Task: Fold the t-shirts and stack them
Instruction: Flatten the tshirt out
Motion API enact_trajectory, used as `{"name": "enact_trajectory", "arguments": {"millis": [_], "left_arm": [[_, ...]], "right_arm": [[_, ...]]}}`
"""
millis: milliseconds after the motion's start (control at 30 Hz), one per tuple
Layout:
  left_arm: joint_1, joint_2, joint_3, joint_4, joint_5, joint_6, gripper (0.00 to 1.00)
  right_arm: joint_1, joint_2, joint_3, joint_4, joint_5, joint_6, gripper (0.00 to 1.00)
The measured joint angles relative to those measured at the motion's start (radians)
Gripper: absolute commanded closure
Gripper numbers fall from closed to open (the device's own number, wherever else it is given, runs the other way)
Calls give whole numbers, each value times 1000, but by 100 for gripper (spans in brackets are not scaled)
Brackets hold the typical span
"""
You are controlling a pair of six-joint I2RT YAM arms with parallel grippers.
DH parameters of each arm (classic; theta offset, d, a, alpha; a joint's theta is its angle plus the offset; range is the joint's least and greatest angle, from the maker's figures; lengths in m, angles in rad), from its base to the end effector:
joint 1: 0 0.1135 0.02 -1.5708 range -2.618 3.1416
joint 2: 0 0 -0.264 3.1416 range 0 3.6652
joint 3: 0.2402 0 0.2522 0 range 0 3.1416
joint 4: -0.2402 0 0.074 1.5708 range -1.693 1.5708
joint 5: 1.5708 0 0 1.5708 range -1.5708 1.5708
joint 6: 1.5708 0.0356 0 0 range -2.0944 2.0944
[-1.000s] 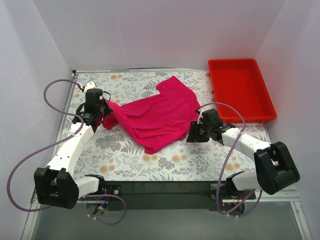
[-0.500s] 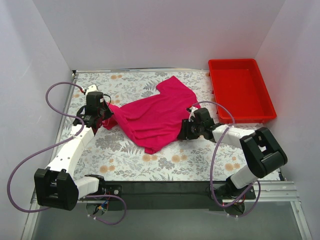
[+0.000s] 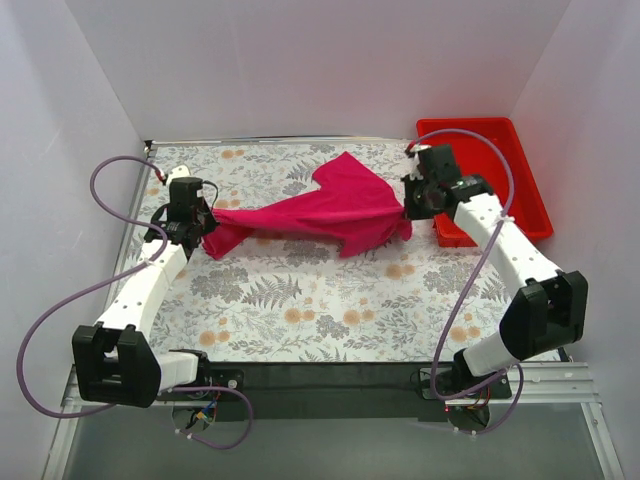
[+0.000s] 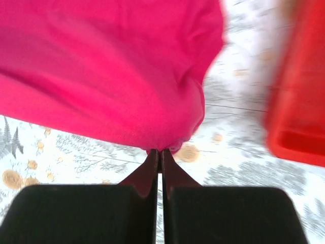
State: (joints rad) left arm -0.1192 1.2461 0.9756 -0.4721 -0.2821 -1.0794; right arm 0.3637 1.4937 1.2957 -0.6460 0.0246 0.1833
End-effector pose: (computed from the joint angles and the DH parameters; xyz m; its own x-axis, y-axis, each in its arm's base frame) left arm 0.2668 -0.0220 0.2829 -0.2380 -0.8244 -0.5136 -0.6341 0.5324 -0.5607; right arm 0.3036 0.1146 0.3055 -0.7488 -0.0900 -0.6567 -0.2073 0.9728 0.1030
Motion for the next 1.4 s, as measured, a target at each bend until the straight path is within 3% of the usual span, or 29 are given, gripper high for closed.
{"name": "enact_trajectory", "arguments": {"millis": [167, 267, 400, 500, 567, 700, 967, 1133, 1400], "left_arm": [[-2, -35, -45, -8, 16, 2, 100], [-1, -48, -91, -21, 30, 3, 99], [0, -31, -145, -30, 60, 1, 75], [0, 10, -138, -31, 91, -10, 56], [0, 40, -111, -45, 103, -24, 42], [0, 30, -53, -75, 106, -61, 25], [0, -129, -100, -103, 132, -220, 26], [0, -96, -169, -112, 133, -270, 27], [0, -55, -233, -70, 141, -304, 31]], "right_arm": [[-76, 16, 210, -254, 85, -51, 99], [-89, 64, 261, -339, 126, -62, 86], [-93, 179, 299, -356, 111, -76, 79], [-86, 251, 302, -330, 74, -82, 64], [-74, 266, 299, -311, 39, -87, 59], [-40, 214, 225, -219, -16, -99, 56], [81, -6, -112, -53, -150, -107, 57], [183, -11, -226, 22, -178, -78, 56], [221, -8, -343, 61, -131, -10, 48]]}}
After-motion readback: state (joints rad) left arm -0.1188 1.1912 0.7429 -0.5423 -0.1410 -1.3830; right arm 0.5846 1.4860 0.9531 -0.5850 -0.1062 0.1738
